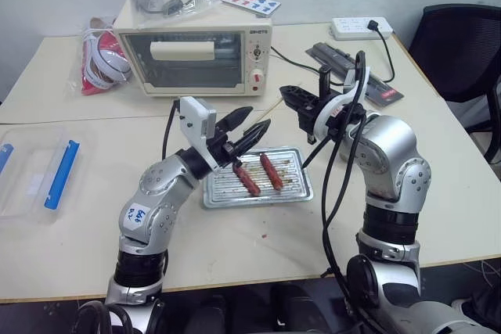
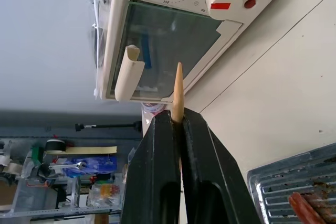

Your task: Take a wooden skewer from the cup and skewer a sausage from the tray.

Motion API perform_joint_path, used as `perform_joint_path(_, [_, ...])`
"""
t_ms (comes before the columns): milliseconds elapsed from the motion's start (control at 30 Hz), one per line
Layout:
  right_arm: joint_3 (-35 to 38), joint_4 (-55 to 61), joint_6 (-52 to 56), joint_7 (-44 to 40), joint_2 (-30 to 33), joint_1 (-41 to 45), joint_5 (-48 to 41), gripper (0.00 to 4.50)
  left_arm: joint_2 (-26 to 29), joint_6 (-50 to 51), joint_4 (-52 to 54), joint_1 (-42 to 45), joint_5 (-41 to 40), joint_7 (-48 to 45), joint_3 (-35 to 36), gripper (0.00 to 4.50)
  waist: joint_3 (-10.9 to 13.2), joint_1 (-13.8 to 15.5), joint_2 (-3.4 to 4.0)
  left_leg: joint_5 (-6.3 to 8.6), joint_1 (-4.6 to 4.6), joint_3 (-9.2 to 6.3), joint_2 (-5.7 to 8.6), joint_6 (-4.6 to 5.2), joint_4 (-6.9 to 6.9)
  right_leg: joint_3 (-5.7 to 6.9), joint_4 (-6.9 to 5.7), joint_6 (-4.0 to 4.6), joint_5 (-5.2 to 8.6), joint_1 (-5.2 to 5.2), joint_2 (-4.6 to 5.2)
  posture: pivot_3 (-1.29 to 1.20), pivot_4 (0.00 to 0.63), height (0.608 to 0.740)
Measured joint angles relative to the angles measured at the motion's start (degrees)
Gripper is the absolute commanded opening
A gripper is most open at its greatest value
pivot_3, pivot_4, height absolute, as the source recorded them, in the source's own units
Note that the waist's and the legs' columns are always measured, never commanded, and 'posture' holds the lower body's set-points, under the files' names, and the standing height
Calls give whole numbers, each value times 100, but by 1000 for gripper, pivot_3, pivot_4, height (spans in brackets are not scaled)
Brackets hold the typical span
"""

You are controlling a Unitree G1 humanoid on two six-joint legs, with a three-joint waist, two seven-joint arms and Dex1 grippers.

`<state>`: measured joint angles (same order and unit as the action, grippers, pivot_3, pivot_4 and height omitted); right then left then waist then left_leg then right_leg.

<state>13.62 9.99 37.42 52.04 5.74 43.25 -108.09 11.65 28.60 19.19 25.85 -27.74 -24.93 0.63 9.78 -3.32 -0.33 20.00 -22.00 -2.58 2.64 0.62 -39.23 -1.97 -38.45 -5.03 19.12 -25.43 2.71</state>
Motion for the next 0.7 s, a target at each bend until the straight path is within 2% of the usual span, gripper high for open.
perform_joint_path(33, [-11, 0, -12, -5, 22, -8, -17, 0, -4, 0, 0, 0, 1, 25, -2, 2605, 0, 4, 0, 0, 0, 0, 0, 0, -1, 0, 0, 0, 0, 0, 0, 0, 150, 740])
perform_joint_path(133, [-81, 1, -112, -9, 39, -63, -47, 0, -43, -17, -1, 3, 3, 70, 1, 2098, 0, 8, 0, 0, -1, 0, 0, 0, -1, 0, 1, 0, 0, 0, 0, 0, 150, 740])
perform_joint_path(333, [-206, 7, -255, -9, 64, -92, -129, 0, -71, -67, -12, 18, 9, 105, -2, 638, 0, 9, 0, 0, -2, 0, 0, 1, -2, 0, 1, 0, 0, 0, 0, 0, 150, 740])
perform_joint_path(700, [-257, 8, -388, -12, 120, -89, -158, 0, -79, -65, -183, 56, 71, 112, -124, 638, 0, 10, 0, 0, -3, 0, 0, 1, -3, 1, 1, 0, 0, 0, 0, 0, 150, 740])
